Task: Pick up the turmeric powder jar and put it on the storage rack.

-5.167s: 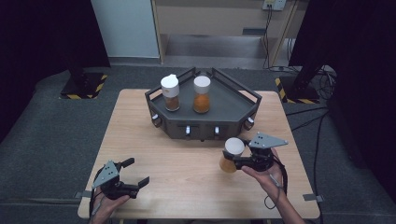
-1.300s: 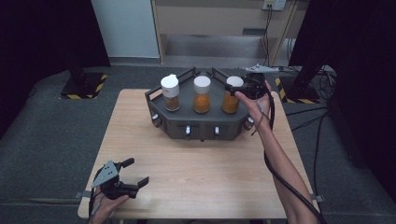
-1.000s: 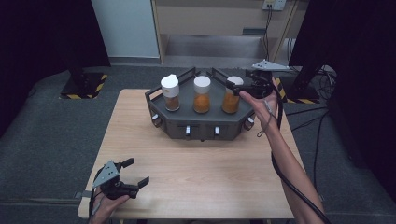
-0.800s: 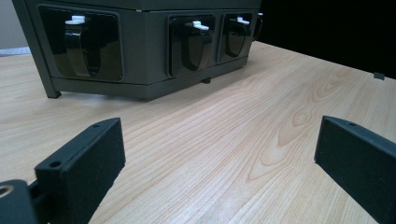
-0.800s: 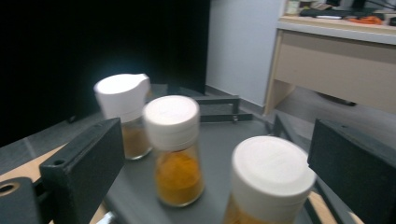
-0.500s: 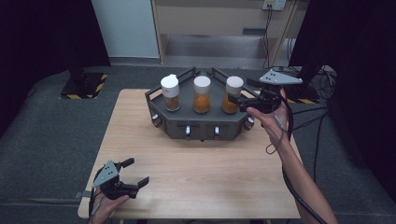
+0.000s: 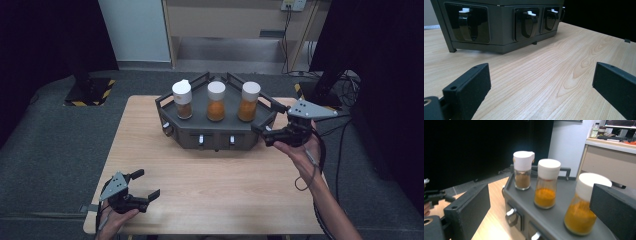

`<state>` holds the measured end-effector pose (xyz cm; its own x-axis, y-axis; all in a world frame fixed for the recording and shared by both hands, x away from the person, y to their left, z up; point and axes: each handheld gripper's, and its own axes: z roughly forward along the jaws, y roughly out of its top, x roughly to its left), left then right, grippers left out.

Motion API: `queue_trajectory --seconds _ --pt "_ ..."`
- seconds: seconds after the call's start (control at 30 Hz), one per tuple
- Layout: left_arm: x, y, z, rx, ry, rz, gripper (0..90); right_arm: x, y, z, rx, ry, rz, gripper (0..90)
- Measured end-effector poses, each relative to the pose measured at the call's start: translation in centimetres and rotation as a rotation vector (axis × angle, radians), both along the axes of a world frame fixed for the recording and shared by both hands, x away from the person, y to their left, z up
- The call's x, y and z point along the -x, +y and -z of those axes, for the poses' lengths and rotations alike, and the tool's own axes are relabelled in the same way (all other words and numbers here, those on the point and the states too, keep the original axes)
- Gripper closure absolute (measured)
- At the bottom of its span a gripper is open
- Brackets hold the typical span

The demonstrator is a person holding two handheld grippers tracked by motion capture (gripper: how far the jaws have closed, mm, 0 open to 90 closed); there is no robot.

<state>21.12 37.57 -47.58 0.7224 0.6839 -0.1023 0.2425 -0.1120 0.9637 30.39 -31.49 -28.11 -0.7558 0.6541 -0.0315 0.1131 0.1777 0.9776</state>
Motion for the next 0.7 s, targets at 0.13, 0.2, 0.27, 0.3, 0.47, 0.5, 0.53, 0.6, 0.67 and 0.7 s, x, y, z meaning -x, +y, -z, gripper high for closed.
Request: queue_trajectory --seconds 0.13,0.2,0.27,0.3,0.47,0.5,0.53,0.6,0.67,0.7 --pt "0.0 0.0 0.0 0.000 0.000 -0.001 0.5 1.2 -0.6 1.0 -0.003 -0.001 0.003 3.1" --pt "0.0 0.0 0.0 0.003 0.000 -0.001 0.5 1.8 -0.9 1.3 -0.007 0.001 0.005 3.1" --pt "0.0 0.0 0.0 0.002 0.001 -0.001 0.5 2.3 -1.2 1.7 -0.010 0.002 0.010 3.1" --pt "0.0 0.0 0.0 0.000 -0.001 0.001 0.5 2.6 -1.4 1.9 -0.016 0.003 0.008 3.2" --pt "0.0 0.0 0.0 -0.001 0.000 0.000 0.5 3.9 -2.1 3.0 -0.027 0.003 0.021 3.1" --pt "0.0 0.0 0.0 0.000 0.000 0.000 0.5 4.2 -2.2 3.2 -0.022 0.001 0.027 3.1" --pt "0.1 0.0 0.0 0.001 -0.001 -0.001 0.5 4.4 -2.3 3.4 -0.020 0.000 0.031 3.1" --pt "0.1 0.0 0.0 0.001 -0.001 -0.002 0.5 4.8 -2.5 3.8 -0.015 0.002 0.037 2.9" --pt "0.1 0.0 0.0 0.001 -0.001 -0.001 0.5 5.2 -2.8 4.3 -0.014 0.012 0.044 2.8" --pt "0.1 0.0 0.0 0.000 -0.002 -0.001 0.5 5.3 -3.0 4.5 -0.013 0.016 0.044 2.7"
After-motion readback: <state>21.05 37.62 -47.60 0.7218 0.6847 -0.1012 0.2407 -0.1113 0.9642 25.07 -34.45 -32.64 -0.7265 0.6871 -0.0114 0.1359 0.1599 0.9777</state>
